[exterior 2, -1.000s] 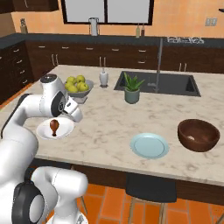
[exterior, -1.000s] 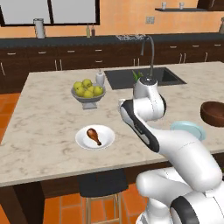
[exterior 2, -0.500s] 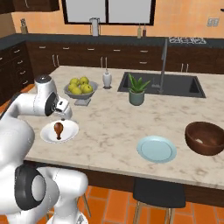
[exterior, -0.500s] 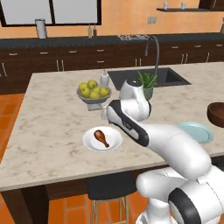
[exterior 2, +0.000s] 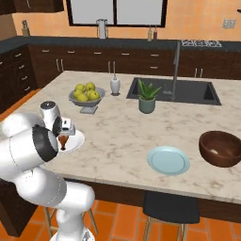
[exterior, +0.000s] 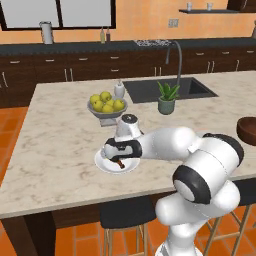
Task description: Pick the chicken drumstick and garlic from their plates and place them in the bowl. Then put the bowl in the fridge.
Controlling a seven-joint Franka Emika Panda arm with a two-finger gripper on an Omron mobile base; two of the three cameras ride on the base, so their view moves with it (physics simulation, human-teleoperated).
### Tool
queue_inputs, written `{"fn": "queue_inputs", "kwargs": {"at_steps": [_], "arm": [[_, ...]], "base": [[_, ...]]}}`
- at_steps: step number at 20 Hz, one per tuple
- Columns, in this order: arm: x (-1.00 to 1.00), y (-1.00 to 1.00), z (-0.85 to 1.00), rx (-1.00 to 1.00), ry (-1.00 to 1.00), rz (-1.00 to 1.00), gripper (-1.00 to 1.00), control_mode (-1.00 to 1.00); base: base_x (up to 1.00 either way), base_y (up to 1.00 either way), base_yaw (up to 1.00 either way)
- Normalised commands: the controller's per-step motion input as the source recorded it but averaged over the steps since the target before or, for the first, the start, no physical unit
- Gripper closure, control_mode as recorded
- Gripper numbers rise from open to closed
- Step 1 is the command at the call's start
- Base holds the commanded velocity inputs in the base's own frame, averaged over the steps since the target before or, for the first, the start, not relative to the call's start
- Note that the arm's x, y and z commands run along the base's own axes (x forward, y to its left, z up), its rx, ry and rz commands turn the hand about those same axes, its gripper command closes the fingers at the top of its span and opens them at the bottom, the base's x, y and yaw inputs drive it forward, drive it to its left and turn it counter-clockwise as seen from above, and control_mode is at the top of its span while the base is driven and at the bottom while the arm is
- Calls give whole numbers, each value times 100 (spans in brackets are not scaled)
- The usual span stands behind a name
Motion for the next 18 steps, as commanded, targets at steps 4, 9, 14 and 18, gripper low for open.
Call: {"fn": "queue_inputs", "kwargs": {"at_steps": [4,9,14,18], "arm": [[45,8,-3,-3,0,0,-100,-100],[32,0,-22,0,4,0,-100,-100],[-4,0,-78,-2,19,0,100,-100],[0,0,-11,0,2,0,100,-100]], "base": [[0,0,0],[0,0,0],[0,0,0],[0,0,0]]}}
